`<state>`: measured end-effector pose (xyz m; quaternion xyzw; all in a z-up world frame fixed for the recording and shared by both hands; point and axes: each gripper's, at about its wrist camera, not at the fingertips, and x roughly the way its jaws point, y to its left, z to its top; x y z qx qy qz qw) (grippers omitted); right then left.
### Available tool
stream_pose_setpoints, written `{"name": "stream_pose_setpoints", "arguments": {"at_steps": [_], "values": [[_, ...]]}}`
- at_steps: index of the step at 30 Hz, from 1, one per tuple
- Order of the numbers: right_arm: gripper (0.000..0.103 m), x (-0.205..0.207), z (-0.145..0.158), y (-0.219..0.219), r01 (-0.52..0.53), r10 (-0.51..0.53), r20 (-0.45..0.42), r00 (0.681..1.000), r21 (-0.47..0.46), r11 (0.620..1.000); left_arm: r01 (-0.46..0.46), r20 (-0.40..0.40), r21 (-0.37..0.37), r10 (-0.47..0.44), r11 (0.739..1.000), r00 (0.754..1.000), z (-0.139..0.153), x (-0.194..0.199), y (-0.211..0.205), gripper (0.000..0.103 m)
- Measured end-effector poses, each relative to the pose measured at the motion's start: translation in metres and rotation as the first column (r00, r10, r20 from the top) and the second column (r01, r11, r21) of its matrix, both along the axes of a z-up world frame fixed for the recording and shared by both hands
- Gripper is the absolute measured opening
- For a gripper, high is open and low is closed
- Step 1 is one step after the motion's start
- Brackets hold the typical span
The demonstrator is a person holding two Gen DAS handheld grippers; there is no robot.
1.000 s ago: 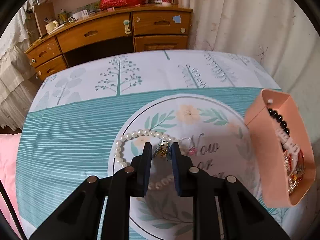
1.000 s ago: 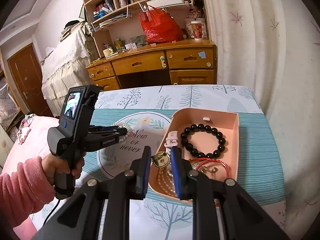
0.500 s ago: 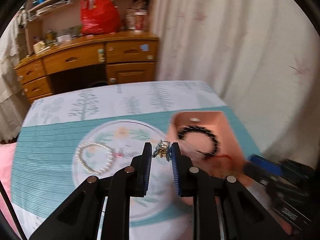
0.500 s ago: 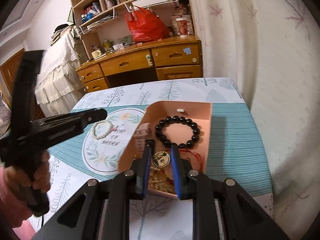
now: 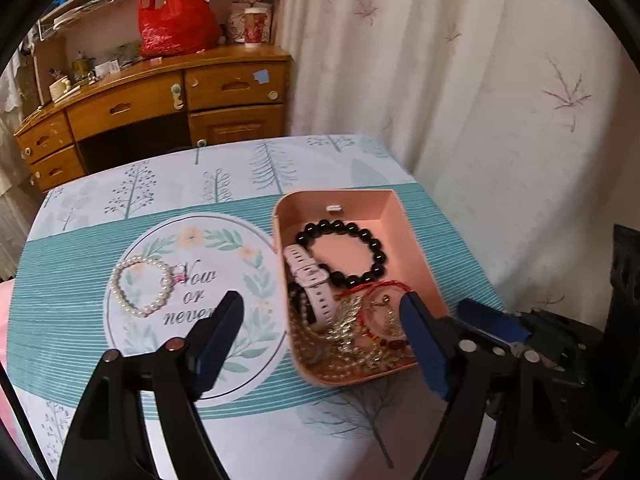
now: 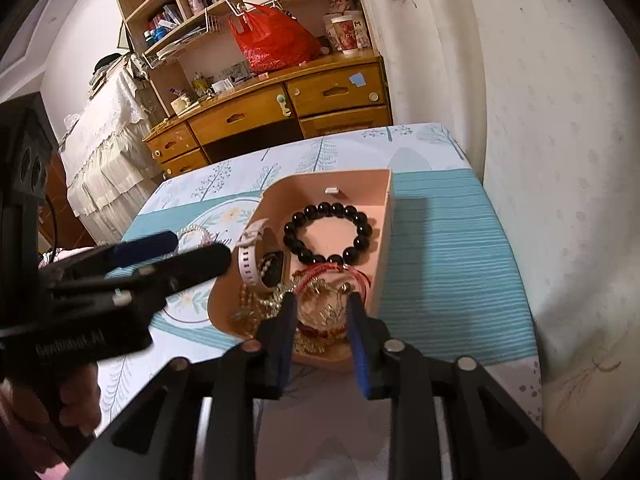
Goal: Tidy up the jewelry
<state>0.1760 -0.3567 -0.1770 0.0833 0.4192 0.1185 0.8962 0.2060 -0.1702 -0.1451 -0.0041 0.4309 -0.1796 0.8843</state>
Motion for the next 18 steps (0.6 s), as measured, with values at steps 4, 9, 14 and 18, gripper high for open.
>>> {"name": "stream_pose_setpoints", "arguments": {"at_steps": [4,9,14,18], "values": [[0.041,-0.002,-0.002,0.004,-0.016,0.016,-0.007,1.0,0.006,1.0,-0.057,-0.071,0.075,0.062,0.996,0.996,-0.01,0.01,0.014,0.088],[0.058,0.002,-0.002,0.019,-0.039,0.04,-0.022,0.999,0.044,0.998,-0.145,-0.126,0.136,0.163,0.98,0.979,-0.03,0.016,0.045,0.09],[0.064,0.01,0.005,0.047,-0.048,0.048,-0.001,0.999,0.057,0.997,-0.229,-0.149,0.192,0.259,0.954,0.954,-0.053,0.03,0.078,0.09],[0.064,0.019,0.012,0.075,-0.061,0.06,0.038,0.998,0.032,0.998,-0.275,-0.129,0.22,0.307,0.936,0.943,-0.063,0.043,0.106,0.09]]}}
